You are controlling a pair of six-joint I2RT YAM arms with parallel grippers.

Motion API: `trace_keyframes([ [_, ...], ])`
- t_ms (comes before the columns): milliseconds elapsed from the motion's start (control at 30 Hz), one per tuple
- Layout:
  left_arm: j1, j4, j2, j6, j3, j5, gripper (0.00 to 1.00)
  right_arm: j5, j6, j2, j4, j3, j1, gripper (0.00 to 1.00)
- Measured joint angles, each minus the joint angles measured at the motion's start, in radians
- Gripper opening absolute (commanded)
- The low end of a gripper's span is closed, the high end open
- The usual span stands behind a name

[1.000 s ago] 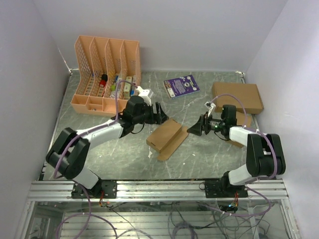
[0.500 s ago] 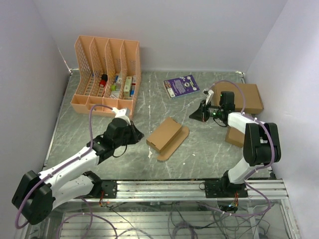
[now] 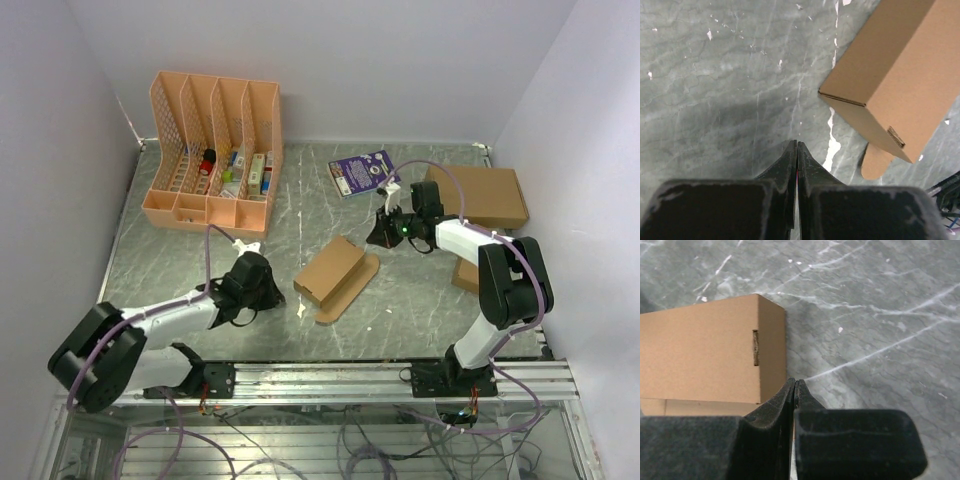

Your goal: Fold the paper box

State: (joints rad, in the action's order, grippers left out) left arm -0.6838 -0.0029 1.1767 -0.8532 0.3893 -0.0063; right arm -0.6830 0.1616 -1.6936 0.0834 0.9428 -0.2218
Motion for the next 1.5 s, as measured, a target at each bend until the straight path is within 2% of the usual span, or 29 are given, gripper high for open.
trace_keyframes([
  [300,0.0,0.071,0.186,0.048,0.105,0.003,0.07,0.038,0.067,0.0,0.059,-0.004,-0.027,0.0],
  [700,0.017,0.011,0.357,0.18,0.307,-0.059,0.07,0.043,0.174,0.06,0.164,-0.06,-0.044,0.0],
  [933,0.09,-0.054,0.517,0.294,0.516,-0.082,0.07,0.015,0.299,0.156,0.28,-0.103,-0.044,0.0],
  [1133,0.149,-0.112,0.615,0.379,0.682,-0.098,0.07,0.0,0.436,0.165,0.405,-0.103,-0.041,0.01],
  [1200,0.156,-0.135,0.608,0.397,0.698,-0.114,0.09,0.001,0.464,0.176,0.432,-0.103,-0.028,0.02],
  [1233,0.159,-0.147,0.596,0.404,0.698,-0.124,0.13,-0.001,0.483,0.192,0.445,-0.103,-0.013,0.03],
  [1333,0.161,-0.184,0.512,0.417,0.679,-0.136,0.22,-0.025,0.563,0.272,0.482,-0.103,0.037,0.17],
  [1400,0.161,-0.172,0.389,0.416,0.612,-0.129,0.26,-0.08,0.674,0.326,0.524,-0.103,0.052,0.33],
  [1433,0.161,-0.155,0.302,0.411,0.554,-0.117,0.26,-0.119,0.746,0.349,0.554,-0.103,0.049,0.37],
  [1500,0.161,-0.117,0.151,0.394,0.449,-0.085,0.29,-0.196,0.911,0.378,0.622,-0.103,0.021,0.35],
])
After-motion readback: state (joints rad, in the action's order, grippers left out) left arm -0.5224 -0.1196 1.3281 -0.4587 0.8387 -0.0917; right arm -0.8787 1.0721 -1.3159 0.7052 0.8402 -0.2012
